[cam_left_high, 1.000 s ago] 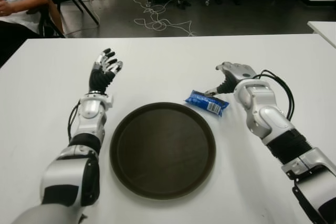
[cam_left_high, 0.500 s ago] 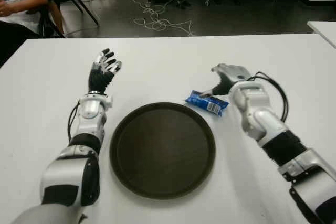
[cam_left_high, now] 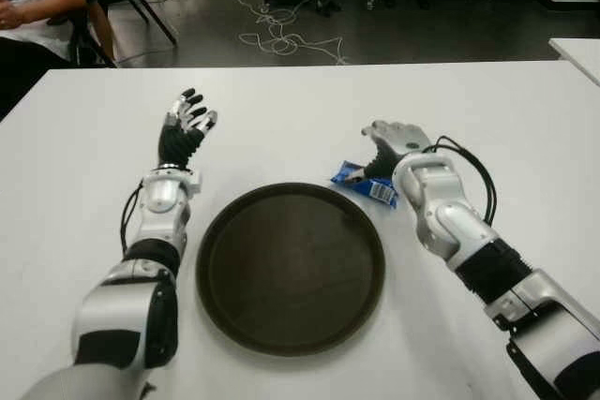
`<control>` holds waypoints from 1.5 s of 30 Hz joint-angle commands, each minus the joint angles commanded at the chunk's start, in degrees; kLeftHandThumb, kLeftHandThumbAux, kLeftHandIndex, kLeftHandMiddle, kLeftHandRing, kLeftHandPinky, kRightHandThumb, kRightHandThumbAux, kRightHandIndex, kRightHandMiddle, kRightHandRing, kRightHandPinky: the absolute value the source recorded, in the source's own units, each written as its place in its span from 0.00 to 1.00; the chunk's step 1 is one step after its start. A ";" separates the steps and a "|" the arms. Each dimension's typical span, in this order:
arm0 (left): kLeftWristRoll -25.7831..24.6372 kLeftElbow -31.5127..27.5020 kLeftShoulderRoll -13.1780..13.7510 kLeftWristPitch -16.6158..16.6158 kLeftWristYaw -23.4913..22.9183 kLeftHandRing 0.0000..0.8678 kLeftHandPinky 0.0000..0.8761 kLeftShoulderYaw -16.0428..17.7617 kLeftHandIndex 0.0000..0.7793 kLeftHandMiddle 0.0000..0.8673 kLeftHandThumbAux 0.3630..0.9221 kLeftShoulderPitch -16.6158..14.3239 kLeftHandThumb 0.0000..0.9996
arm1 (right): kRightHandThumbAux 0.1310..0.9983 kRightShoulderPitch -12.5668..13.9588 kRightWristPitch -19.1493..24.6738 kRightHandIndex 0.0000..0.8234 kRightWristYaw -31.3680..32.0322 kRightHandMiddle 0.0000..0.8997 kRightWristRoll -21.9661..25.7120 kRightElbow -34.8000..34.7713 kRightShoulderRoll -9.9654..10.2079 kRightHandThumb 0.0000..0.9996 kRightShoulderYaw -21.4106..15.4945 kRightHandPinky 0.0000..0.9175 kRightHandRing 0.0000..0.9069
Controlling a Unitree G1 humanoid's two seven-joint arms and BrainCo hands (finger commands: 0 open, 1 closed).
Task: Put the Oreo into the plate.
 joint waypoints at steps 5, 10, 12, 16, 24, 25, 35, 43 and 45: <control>-0.02 0.08 0.02 -0.03 -0.07 0.15 0.15 0.03 0.14 0.17 0.53 0.01 0.04 | 0.33 0.51 -0.26 0.11 -0.90 0.12 -0.21 0.06 0.29 0.00 0.40 0.12 0.13; 0.01 0.04 -0.02 -0.38 0.06 0.14 0.14 0.02 0.14 0.17 0.53 0.11 0.04 | 0.34 0.36 -0.23 0.10 -0.78 0.12 -0.26 0.69 0.35 0.00 0.75 0.12 0.12; -0.04 0.04 -0.03 -0.38 0.03 0.14 0.14 0.07 0.14 0.17 0.53 0.09 0.04 | 0.35 0.25 -0.05 0.11 -0.81 0.12 -0.38 0.90 0.41 0.00 0.85 0.13 0.12; -0.14 0.05 -0.06 -0.31 0.00 0.15 0.15 0.16 0.14 0.17 0.53 0.04 0.04 | 0.35 0.04 0.23 0.10 -0.69 0.12 -0.53 1.30 0.48 0.00 0.99 0.13 0.13; -0.60 0.01 -0.06 -0.45 -0.53 0.15 0.13 0.52 0.14 0.18 0.54 0.16 0.05 | 0.36 -0.17 -0.42 0.11 -2.36 0.13 0.14 3.64 1.18 0.00 0.53 0.17 0.15; -0.58 0.00 -0.06 -0.47 -0.58 0.15 0.14 0.51 0.14 0.18 0.54 0.16 0.05 | 0.36 -0.21 -0.50 0.12 -2.56 0.13 0.25 3.91 1.27 0.00 0.47 0.18 0.16; -0.53 0.08 0.31 -0.45 -1.35 0.14 0.13 0.57 0.14 0.18 0.53 0.22 0.04 | 0.38 -1.67 -1.30 0.13 -4.56 0.14 1.63 9.11 2.59 0.00 -0.42 0.20 0.17; -0.03 -0.07 0.49 -0.92 -1.21 0.15 0.14 0.21 0.15 0.18 0.55 0.44 0.04 | 0.38 -2.32 -1.25 0.11 -6.71 0.14 2.26 11.68 3.58 0.00 -0.87 0.21 0.17; 0.22 -0.06 0.55 -0.97 -0.99 0.15 0.14 0.01 0.15 0.18 0.54 0.49 0.04 | 0.38 -2.47 -1.36 0.12 -7.12 0.14 2.44 12.22 3.71 0.00 -1.03 0.22 0.18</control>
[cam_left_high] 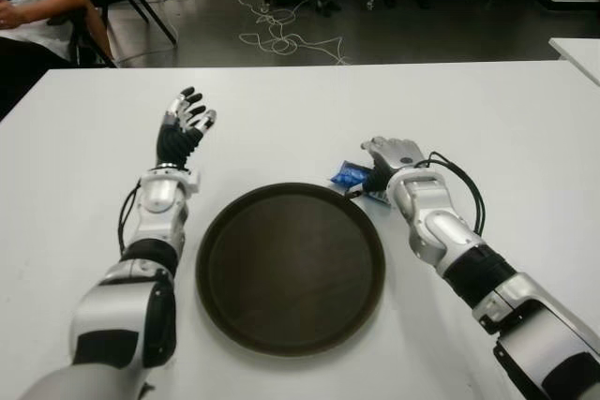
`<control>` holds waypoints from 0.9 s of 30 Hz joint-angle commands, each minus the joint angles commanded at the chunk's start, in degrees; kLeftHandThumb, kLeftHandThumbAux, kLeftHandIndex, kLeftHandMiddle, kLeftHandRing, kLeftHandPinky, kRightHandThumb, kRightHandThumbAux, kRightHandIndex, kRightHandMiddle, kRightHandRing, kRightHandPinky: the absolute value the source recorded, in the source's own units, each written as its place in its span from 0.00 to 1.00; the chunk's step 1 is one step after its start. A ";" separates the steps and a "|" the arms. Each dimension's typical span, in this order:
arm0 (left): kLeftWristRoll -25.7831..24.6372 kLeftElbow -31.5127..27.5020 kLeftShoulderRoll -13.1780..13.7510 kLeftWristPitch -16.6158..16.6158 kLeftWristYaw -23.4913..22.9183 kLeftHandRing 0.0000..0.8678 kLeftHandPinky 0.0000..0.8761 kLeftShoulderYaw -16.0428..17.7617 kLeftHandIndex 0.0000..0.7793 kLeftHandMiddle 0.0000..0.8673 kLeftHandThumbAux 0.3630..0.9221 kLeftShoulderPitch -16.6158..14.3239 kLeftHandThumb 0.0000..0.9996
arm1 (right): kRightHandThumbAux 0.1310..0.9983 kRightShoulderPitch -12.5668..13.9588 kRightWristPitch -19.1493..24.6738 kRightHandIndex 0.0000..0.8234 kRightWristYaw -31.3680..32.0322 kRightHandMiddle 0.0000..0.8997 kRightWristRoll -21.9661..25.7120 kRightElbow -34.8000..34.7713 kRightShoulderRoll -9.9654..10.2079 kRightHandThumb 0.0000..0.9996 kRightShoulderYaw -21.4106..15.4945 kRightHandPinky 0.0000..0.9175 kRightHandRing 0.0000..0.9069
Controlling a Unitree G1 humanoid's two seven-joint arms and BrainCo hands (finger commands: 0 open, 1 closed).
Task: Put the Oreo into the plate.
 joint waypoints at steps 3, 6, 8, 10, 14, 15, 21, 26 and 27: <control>0.67 0.08 0.19 0.04 0.59 0.15 0.14 -0.56 0.15 0.18 0.53 0.05 0.03 | 0.38 -0.20 -0.24 0.12 -0.56 0.15 0.21 0.66 0.12 0.00 -0.21 0.24 0.19; 1.21 0.12 0.45 0.13 0.99 0.14 0.13 -1.04 0.14 0.17 0.51 0.12 0.03 | 0.38 -0.32 -0.46 0.13 -1.13 0.16 0.34 1.13 0.21 0.00 -0.44 0.25 0.19; 1.31 0.14 0.51 0.23 1.14 0.14 0.12 -1.20 0.13 0.17 0.51 0.11 0.03 | 0.38 -0.46 -0.55 0.14 -1.36 0.15 0.39 1.43 0.20 0.00 -0.54 0.24 0.19; 1.29 0.17 0.51 0.30 1.19 0.13 0.12 -1.25 0.13 0.17 0.52 0.10 0.03 | 0.38 -0.55 -0.62 0.14 -1.52 0.15 0.42 1.62 0.21 0.00 -0.57 0.24 0.19; 0.98 0.22 0.39 0.34 1.00 0.14 0.12 -1.05 0.13 0.17 0.53 0.04 0.04 | 0.39 -0.80 -0.86 0.14 -1.85 0.15 0.59 2.00 0.11 0.00 -0.63 0.23 0.19; 0.90 0.23 0.37 0.34 0.93 0.14 0.13 -0.98 0.13 0.17 0.52 0.03 0.03 | 0.38 -0.88 -0.91 0.14 -1.93 0.15 0.63 2.12 0.08 0.00 -0.64 0.23 0.19; 0.92 0.25 0.22 -0.16 1.17 0.14 0.12 -0.92 0.14 0.17 0.53 0.08 0.04 | 0.39 -1.34 -0.75 0.13 -2.58 0.14 0.98 2.37 -0.07 0.00 -1.29 0.23 0.18; 1.07 0.27 0.26 -0.24 1.26 0.14 0.13 -1.04 0.14 0.18 0.53 0.07 0.04 | 0.39 -1.51 -0.73 0.14 -2.87 0.14 1.23 2.36 -0.26 0.00 -1.64 0.24 0.18; 1.17 0.27 0.29 -0.25 1.33 0.14 0.13 -1.12 0.15 0.18 0.52 0.09 0.04 | 0.39 -1.65 -0.71 0.14 -2.83 0.13 1.34 2.44 -0.26 0.00 -1.79 0.24 0.18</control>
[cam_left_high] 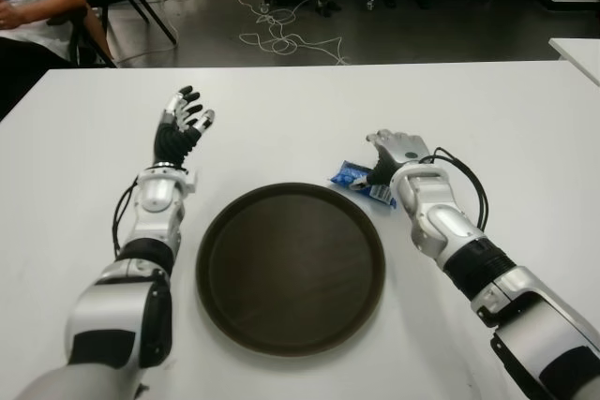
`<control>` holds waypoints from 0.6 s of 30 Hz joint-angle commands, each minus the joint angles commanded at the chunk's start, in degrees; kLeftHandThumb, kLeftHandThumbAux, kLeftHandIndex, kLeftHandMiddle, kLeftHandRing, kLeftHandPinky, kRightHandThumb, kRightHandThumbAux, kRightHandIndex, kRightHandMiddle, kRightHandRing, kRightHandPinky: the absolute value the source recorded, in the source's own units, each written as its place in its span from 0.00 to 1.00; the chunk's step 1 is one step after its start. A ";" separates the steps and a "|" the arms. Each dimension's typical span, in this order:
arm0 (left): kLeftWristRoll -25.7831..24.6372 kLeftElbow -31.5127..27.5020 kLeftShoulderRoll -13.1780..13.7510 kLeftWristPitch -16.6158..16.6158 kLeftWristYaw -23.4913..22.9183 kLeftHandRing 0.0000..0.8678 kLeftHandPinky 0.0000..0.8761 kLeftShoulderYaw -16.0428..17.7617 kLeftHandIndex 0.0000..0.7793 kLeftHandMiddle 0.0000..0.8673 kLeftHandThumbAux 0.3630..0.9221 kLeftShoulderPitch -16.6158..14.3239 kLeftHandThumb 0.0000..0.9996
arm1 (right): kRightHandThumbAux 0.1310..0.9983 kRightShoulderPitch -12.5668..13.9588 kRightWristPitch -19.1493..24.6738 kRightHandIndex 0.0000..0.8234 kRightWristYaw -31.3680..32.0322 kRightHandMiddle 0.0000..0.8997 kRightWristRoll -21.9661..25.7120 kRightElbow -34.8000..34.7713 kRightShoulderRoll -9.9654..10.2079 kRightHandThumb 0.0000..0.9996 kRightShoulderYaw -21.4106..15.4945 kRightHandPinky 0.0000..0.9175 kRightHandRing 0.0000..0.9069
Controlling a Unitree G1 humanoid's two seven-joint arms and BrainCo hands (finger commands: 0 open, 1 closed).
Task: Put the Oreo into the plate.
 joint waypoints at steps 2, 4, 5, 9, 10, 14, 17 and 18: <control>0.15 0.01 0.04 0.04 0.10 0.14 0.13 -0.13 0.14 0.18 0.52 0.01 0.04 | 0.40 -0.16 0.09 0.13 0.07 0.13 0.16 0.11 0.02 0.00 -0.19 0.24 0.18; 0.22 0.02 0.06 0.10 0.14 0.14 0.12 -0.19 0.14 0.18 0.52 0.00 0.04 | 0.40 -0.20 0.18 0.13 0.10 0.13 0.30 0.14 0.05 0.00 -0.23 0.23 0.18; 0.24 0.02 0.06 0.12 0.15 0.14 0.12 -0.20 0.14 0.18 0.52 -0.01 0.05 | 0.40 -0.21 0.21 0.14 0.10 0.13 0.37 0.14 0.04 0.00 -0.21 0.23 0.17; 0.40 0.01 0.03 0.13 0.30 0.14 0.12 -0.20 0.14 0.18 0.53 0.00 0.05 | 0.41 -0.19 0.25 0.15 0.25 0.14 0.60 -0.04 0.00 0.00 -0.35 0.26 0.19; 0.45 0.00 0.01 0.08 0.39 0.14 0.12 -0.21 0.14 0.18 0.53 0.02 0.05 | 0.41 -0.16 0.18 0.15 0.26 0.14 0.67 -0.08 0.00 0.00 -0.41 0.27 0.19; 0.62 -0.02 -0.03 0.00 0.62 0.14 0.12 -0.28 0.14 0.18 0.53 0.05 0.05 | 0.41 -0.09 -0.09 0.15 0.13 0.14 0.75 -0.08 0.03 0.00 -0.54 0.24 0.18; 0.70 -0.01 -0.04 0.03 0.71 0.14 0.12 -0.34 0.13 0.17 0.53 0.06 0.06 | 0.41 -0.01 -0.30 0.14 0.03 0.13 0.74 -0.06 0.00 0.00 -0.59 0.23 0.17; 0.74 -0.01 -0.05 0.07 0.78 0.13 0.12 -0.37 0.13 0.17 0.52 0.05 0.06 | 0.41 0.05 -0.53 0.14 -0.02 0.13 0.76 -0.02 -0.07 0.00 -0.56 0.23 0.17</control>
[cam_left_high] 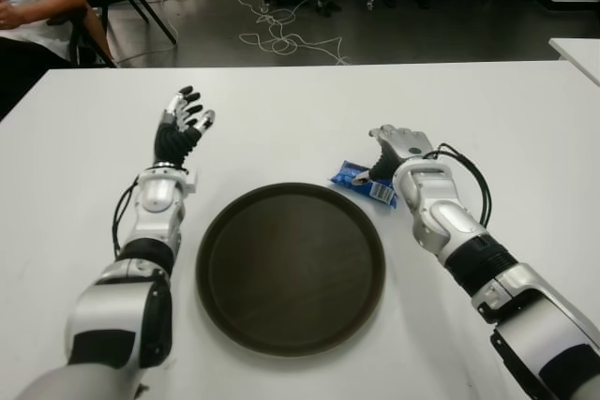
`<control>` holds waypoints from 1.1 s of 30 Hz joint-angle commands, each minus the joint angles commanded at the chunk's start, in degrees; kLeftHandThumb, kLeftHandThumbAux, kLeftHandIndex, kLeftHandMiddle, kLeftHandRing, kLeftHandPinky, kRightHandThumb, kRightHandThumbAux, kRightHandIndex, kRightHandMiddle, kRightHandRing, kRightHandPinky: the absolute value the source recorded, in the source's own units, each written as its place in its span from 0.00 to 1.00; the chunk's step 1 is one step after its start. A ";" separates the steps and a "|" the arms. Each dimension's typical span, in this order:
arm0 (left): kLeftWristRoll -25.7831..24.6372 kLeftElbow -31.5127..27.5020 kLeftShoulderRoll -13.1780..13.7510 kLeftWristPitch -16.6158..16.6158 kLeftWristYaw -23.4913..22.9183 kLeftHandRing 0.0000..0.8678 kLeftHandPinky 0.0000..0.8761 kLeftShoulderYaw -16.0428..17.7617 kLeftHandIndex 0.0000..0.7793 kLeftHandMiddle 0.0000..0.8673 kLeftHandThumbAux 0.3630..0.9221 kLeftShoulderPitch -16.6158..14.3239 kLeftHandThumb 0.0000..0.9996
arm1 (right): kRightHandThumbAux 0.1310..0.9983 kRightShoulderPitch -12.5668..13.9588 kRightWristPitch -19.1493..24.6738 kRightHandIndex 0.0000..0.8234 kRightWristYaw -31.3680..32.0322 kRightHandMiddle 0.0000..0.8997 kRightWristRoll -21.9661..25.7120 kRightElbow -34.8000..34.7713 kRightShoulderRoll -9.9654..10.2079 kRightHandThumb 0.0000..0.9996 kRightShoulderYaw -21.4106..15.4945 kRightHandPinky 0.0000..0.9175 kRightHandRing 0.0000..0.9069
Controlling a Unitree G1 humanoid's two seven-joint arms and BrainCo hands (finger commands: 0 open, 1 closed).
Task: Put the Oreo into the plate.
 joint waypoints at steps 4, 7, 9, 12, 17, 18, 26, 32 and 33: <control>0.04 0.00 -0.08 0.06 0.11 0.15 0.13 0.01 0.14 0.18 0.53 -0.04 0.06 | 0.40 0.08 -0.53 0.13 0.00 0.12 -0.01 0.20 -0.12 0.00 0.16 0.25 0.17; -0.05 -0.02 -0.16 0.07 0.10 0.15 0.13 0.09 0.15 0.19 0.55 -0.07 0.07 | 0.40 0.04 -0.92 0.14 0.24 0.13 -0.07 0.63 -0.02 0.00 0.46 0.26 0.18; -0.12 -0.02 -0.20 0.13 0.06 0.15 0.12 0.13 0.14 0.19 0.56 -0.07 0.07 | 0.41 0.16 -1.22 0.15 0.41 0.14 -0.01 0.78 0.12 0.00 0.62 0.27 0.19; -0.19 -0.02 -0.25 0.17 0.02 0.14 0.12 0.18 0.14 0.18 0.56 -0.09 0.06 | 0.42 0.37 -1.55 0.15 0.43 0.16 0.05 0.76 0.22 0.00 0.70 0.27 0.21; -0.23 -0.01 -0.32 0.27 -0.03 0.14 0.13 0.21 0.14 0.18 0.56 -0.26 0.06 | 0.42 0.76 -3.13 0.16 0.71 0.17 0.68 0.88 0.06 0.00 0.79 0.26 0.21; -0.19 -0.02 -0.31 0.27 -0.01 0.14 0.13 0.18 0.14 0.18 0.57 -0.29 0.05 | 0.42 0.75 -3.39 0.16 0.87 0.16 0.78 0.97 0.02 0.00 0.83 0.26 0.20; 0.12 -0.29 -0.35 -0.34 0.26 0.14 0.13 -0.10 0.13 0.17 0.57 -0.03 0.05 | 0.42 0.78 -4.14 0.15 1.25 0.16 1.74 2.41 0.72 0.00 1.14 0.27 0.20; -0.06 -0.34 -0.41 -0.51 0.31 0.14 0.12 -0.05 0.13 0.17 0.55 0.04 0.05 | 0.42 0.69 -4.62 0.15 1.94 0.16 2.52 3.06 0.85 0.00 1.45 0.24 0.20; -0.19 -0.33 -0.43 -0.44 0.20 0.14 0.12 0.04 0.13 0.17 0.55 0.04 0.05 | 0.43 0.76 -4.80 0.16 1.88 0.16 2.66 3.32 0.97 0.00 1.49 0.24 0.20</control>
